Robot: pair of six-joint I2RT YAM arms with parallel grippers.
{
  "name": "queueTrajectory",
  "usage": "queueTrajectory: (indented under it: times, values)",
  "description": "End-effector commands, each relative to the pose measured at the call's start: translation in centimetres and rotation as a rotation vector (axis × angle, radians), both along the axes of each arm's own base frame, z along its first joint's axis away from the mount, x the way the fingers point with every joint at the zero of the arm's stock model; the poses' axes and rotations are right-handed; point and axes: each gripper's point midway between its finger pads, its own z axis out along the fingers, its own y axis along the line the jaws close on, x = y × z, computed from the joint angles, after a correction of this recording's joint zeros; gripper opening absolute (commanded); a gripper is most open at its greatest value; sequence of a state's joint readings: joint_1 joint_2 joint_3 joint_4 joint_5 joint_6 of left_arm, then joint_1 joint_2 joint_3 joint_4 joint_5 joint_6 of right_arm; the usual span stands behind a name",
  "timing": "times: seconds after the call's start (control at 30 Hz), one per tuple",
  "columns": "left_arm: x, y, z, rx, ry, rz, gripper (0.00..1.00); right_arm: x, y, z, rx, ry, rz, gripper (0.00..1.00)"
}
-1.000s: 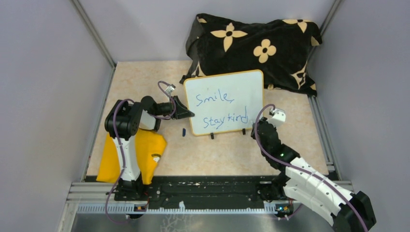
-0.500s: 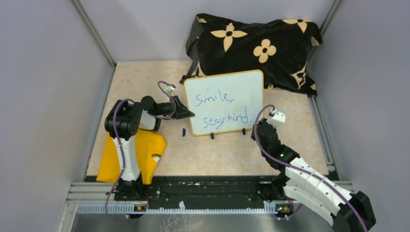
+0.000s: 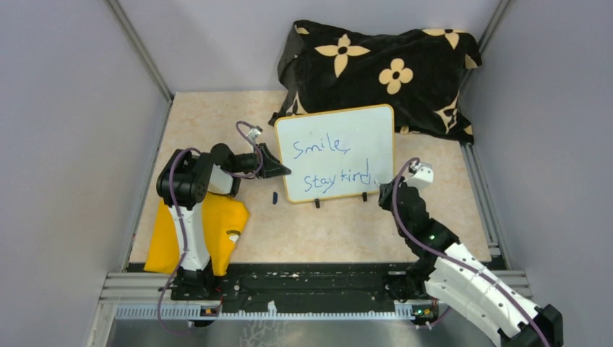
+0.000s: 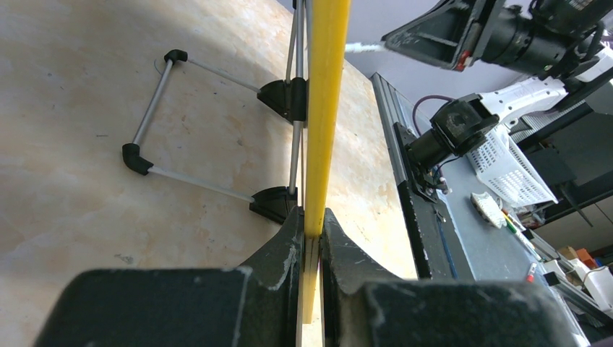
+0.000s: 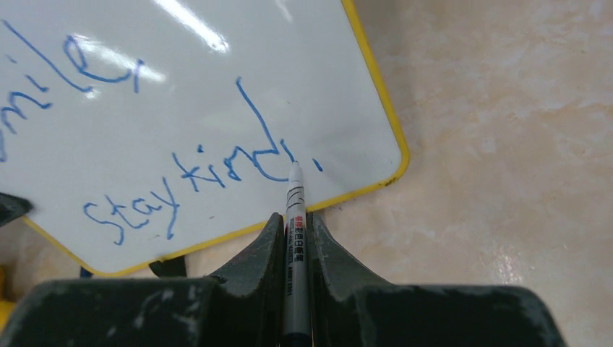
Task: Write a sentence on the whiteboard
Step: Write a sentence on the whiteboard, then close the whiteboard marker at the center of the board.
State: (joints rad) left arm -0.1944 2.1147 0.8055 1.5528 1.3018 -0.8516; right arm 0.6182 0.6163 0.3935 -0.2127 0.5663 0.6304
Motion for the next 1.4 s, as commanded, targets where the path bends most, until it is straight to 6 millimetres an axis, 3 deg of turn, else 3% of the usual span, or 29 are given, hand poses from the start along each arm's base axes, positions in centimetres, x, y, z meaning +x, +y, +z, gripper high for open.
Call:
queueTrajectory:
  times: [0.0,0.3,0.63,0.93,1.0,1.03,1.07,1.37]
  values:
    - [-0.3,-0.2,-0.9,-0.013,-0.056,-0.004,0.00,0.2,0.7,6.0,0.059,-0.114,0.056,0.00]
    - [-0.3,-0.2,0.0,-0.032,-0.060,-0.008,0.04,-0.9,3.3,9.0,0.039,-0.166,0.262,0.00]
    - [-0.5,-0.2,0.7,-0.036,-0.074,-0.014,0.35,-0.9,3.4,9.6,0.029,-0.188,0.279,0.00]
    - [-0.6,-0.2,1.0,-0.040,-0.087,-0.011,0.47,-1.3,2.9,9.8,0.027,-0.199,0.270,0.00]
    - [-0.6,-0.1,1.0,-0.040,-0.086,-0.009,0.58,-1.3,2.9,9.9,0.027,-0.201,0.269,0.00]
    - [-0.7,-0.2,1.0,-0.040,-0.085,-0.010,0.82,-1.3,2.9,9.9,0.027,-0.201,0.270,0.00]
    - [-0.7,-0.1,1.1,-0.040,-0.089,-0.010,0.97,-1.3,2.9,9.9,0.028,-0.201,0.271,0.00]
    - [-0.7,0.2,1.4,-0.043,-0.101,0.012,0.99,-1.4,2.8,9.9,0.026,-0.202,0.268,0.00]
